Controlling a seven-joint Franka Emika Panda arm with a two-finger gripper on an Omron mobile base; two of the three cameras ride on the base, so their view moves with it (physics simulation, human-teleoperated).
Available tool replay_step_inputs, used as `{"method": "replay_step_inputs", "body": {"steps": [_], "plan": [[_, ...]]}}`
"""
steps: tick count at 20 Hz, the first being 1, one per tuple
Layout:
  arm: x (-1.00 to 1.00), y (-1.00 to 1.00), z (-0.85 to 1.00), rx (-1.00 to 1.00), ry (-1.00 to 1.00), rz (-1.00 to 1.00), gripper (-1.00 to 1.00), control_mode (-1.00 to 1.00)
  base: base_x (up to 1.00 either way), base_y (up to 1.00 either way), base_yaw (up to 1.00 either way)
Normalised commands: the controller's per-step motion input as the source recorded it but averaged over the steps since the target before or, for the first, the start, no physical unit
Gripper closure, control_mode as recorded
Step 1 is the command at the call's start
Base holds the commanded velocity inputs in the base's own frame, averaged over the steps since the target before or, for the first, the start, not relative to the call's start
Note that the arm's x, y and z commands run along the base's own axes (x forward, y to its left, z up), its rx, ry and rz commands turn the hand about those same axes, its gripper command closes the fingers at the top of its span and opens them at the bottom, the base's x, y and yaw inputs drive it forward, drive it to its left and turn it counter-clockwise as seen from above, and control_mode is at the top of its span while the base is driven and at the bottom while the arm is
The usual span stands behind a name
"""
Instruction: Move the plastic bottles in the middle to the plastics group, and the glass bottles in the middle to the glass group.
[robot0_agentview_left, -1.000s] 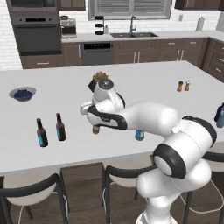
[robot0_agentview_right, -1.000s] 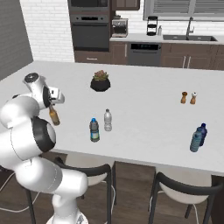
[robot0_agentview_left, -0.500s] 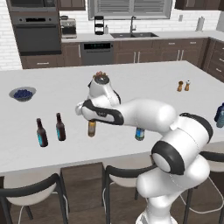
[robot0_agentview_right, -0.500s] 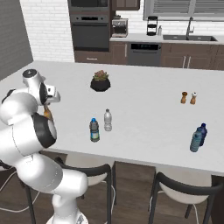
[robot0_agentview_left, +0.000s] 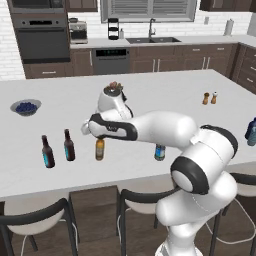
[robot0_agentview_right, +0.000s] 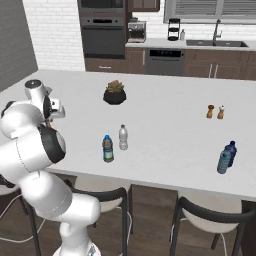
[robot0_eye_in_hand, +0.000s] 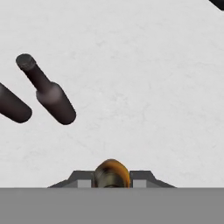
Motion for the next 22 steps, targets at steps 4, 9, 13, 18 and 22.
{"method": "replay_step_inputs", "body": {"steps": [4, 9, 13, 18, 22], "plan": [[0.05, 0.29, -0.03, 0.0, 0.0, 0.0, 1.0, -1.0, 0.0, 0.0, 0.0], [0.02, 0.42, -0.03, 0.0, 0.0, 0.0, 1.0, -1.0, 0.0, 0.0, 0.0], [0.01, 0.28, 0.0, 0.0, 0.0, 0.0, 1.0, -1.0, 0.0, 0.0, 0.0], [0.04, 0.09, 0.0, -0.01, 0.0, 0.0, 1.0, -1.0, 0.0, 0.0, 0.0], [0.0, 0.0, -0.03, 0.0, 0.0, 0.0, 1.0, -1.0, 0.0, 0.0, 0.0]]}}
